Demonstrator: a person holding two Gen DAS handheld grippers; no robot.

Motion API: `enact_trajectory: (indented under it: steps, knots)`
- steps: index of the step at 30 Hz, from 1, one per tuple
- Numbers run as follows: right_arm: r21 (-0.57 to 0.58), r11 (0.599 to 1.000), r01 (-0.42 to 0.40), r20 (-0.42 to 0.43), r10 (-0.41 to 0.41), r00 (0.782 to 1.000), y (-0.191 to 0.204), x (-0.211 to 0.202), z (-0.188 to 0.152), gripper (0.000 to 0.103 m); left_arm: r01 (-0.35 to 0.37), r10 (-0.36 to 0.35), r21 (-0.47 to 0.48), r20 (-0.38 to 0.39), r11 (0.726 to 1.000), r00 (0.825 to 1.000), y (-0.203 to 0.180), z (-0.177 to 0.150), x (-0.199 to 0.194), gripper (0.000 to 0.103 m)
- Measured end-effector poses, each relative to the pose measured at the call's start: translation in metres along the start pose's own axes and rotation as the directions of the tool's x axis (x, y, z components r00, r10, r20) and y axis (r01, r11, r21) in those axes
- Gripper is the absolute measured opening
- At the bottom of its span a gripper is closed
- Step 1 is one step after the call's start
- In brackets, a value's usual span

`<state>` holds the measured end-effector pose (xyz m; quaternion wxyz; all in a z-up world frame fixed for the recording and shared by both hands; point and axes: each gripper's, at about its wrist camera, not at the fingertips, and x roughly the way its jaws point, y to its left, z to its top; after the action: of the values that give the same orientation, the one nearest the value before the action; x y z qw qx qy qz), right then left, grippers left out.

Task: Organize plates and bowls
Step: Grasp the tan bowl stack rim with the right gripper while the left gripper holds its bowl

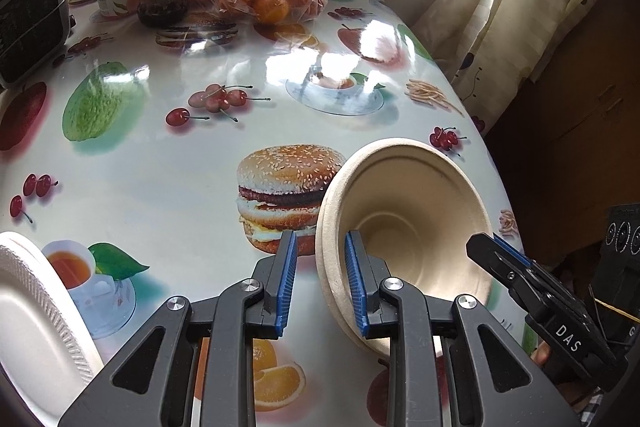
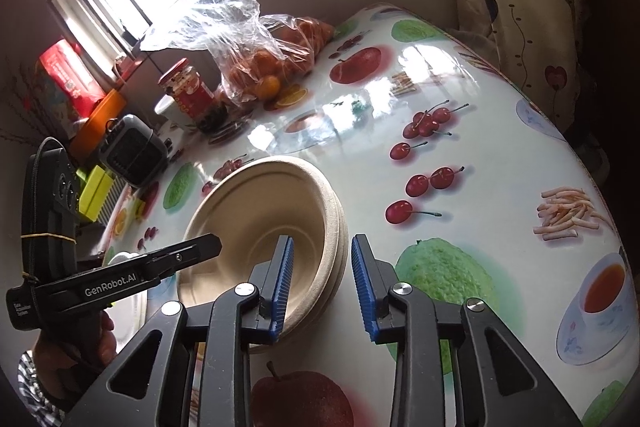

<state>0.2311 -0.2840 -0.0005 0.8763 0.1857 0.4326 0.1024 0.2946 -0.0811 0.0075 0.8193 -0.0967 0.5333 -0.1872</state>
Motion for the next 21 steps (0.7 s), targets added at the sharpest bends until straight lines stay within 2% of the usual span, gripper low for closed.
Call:
enact_trajectory:
  steps: [5,21]
  knots:
    - [-0.007,1.0,0.003,0.004,-0.003,1.0,0.0004,-0.0013,0.0012,0.016,-0.001,0.001,0.005,0.005,1.0,1.0,-0.0006,0.0001,0.0,0.023]
    - [-0.002,1.0,0.004,0.002,-0.004,1.0,-0.0003,-0.0016,0.0022,0.015,-0.017,0.017,0.024,0.018,1.0,1.0,-0.006,0.0003,0.0008,0.017]
